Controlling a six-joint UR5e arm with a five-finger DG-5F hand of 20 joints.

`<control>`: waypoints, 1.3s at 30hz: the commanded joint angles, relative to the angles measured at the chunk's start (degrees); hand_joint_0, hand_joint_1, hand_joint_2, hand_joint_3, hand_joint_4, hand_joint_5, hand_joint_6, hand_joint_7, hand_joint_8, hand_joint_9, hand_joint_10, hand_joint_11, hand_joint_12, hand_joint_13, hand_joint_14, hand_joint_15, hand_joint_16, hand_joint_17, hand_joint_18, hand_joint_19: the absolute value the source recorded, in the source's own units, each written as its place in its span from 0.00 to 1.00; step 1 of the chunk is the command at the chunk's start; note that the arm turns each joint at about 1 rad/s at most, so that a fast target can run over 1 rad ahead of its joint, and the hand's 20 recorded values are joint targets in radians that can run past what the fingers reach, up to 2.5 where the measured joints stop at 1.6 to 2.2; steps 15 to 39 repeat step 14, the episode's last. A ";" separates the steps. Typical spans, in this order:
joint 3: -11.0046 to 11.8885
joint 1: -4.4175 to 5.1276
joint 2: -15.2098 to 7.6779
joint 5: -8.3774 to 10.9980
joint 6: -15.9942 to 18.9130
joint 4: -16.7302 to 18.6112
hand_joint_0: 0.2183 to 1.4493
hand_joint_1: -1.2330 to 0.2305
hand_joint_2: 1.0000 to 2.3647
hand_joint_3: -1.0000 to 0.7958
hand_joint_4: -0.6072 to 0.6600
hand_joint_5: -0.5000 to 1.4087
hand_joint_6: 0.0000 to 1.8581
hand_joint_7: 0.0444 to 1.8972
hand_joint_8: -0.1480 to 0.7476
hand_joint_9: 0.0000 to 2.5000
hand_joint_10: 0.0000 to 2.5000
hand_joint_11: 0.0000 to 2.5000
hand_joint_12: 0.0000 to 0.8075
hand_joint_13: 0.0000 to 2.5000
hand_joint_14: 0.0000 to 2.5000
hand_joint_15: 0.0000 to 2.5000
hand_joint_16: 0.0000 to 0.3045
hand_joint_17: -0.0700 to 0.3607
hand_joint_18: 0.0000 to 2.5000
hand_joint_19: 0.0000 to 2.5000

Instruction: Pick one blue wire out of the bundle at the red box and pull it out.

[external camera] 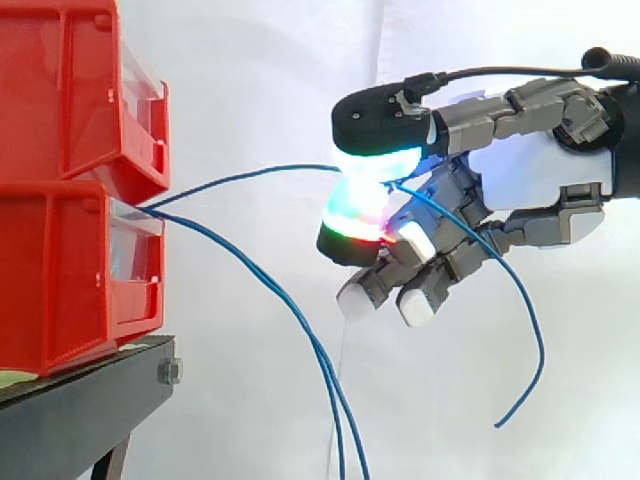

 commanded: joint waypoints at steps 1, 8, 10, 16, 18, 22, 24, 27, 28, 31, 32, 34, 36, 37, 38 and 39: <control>0.00 -0.04 0.00 -0.04 0.00 0.00 0.33 0.34 0.02 0.55 0.61 0.18 0.50 0.65 0.63 0.39 0.01 0.34 0.58 0.26 0.00 0.16 0.21 0.50 0.30 0.22; 0.00 0.05 0.00 0.05 0.00 0.00 0.34 0.34 0.02 0.55 0.61 0.18 0.50 0.65 0.63 0.39 0.01 0.34 0.58 0.26 0.01 0.16 0.21 0.50 0.30 0.22; 0.00 0.05 0.00 -0.04 0.00 0.00 0.33 0.34 0.02 0.55 0.61 0.18 0.50 0.65 0.64 0.39 0.01 0.34 0.58 0.26 0.00 0.16 0.21 0.50 0.30 0.22; 0.00 -0.04 0.00 -0.04 0.00 0.00 0.33 0.34 0.02 0.55 0.61 0.18 0.50 0.65 0.64 0.39 0.01 0.34 0.58 0.26 0.01 0.15 0.21 0.50 0.30 0.22; 0.00 -0.04 0.00 -0.04 0.00 0.00 0.33 0.34 0.02 0.55 0.61 0.18 0.50 0.65 0.64 0.39 0.01 0.34 0.58 0.26 0.01 0.15 0.21 0.50 0.30 0.22; 0.00 -0.04 0.00 -0.04 0.00 0.00 0.33 0.34 0.02 0.55 0.61 0.18 0.50 0.65 0.64 0.39 0.01 0.34 0.58 0.26 0.01 0.15 0.21 0.50 0.30 0.22; 0.00 -0.04 0.00 -0.04 0.00 0.00 0.33 0.34 0.02 0.55 0.61 0.18 0.50 0.65 0.64 0.39 0.01 0.34 0.58 0.26 0.01 0.15 0.21 0.50 0.30 0.22; 0.00 -0.04 0.00 -0.04 0.00 0.00 0.33 0.34 0.02 0.55 0.61 0.18 0.50 0.65 0.64 0.39 0.01 0.34 0.58 0.26 0.01 0.15 0.21 0.50 0.30 0.22; 0.00 -0.04 0.00 -0.04 0.00 0.00 0.33 0.34 0.02 0.55 0.61 0.18 0.50 0.65 0.64 0.39 0.01 0.34 0.58 0.26 0.01 0.15 0.21 0.50 0.30 0.22; 0.00 -0.04 0.00 -0.04 0.00 0.00 0.33 0.34 0.02 0.55 0.61 0.18 0.50 0.65 0.64 0.39 0.01 0.34 0.58 0.26 0.01 0.15 0.21 0.50 0.30 0.22; 0.00 -0.04 0.00 -0.04 0.00 0.00 0.33 0.34 0.02 0.55 0.61 0.18 0.50 0.65 0.64 0.39 0.01 0.34 0.58 0.26 0.01 0.15 0.21 0.50 0.30 0.22; 0.00 -0.04 0.00 -0.04 0.00 0.00 0.33 0.34 0.02 0.55 0.61 0.18 0.50 0.65 0.64 0.39 0.01 0.34 0.58 0.26 0.01 0.15 0.21 0.50 0.30 0.22; 0.00 -0.04 0.00 -0.04 0.00 0.00 0.33 0.34 0.02 0.55 0.61 0.18 0.50 0.65 0.64 0.39 0.01 0.34 0.58 0.26 0.01 0.15 0.21 0.50 0.30 0.22; 0.00 -0.04 0.00 -0.04 0.00 0.00 0.33 0.34 0.02 0.55 0.61 0.18 0.50 0.65 0.64 0.39 0.01 0.34 0.58 0.26 0.01 0.15 0.21 0.50 0.30 0.22; 0.00 -0.04 0.00 -0.04 0.00 0.00 0.33 0.34 0.02 0.55 0.61 0.18 0.50 0.65 0.64 0.39 0.01 0.34 0.58 0.26 0.01 0.15 0.21 0.50 0.30 0.22; 0.00 -0.04 0.00 -0.04 0.00 0.00 0.33 0.34 0.02 0.55 0.61 0.18 0.50 0.65 0.64 0.39 0.01 0.34 0.58 0.26 0.01 0.15 0.21 0.50 0.30 0.22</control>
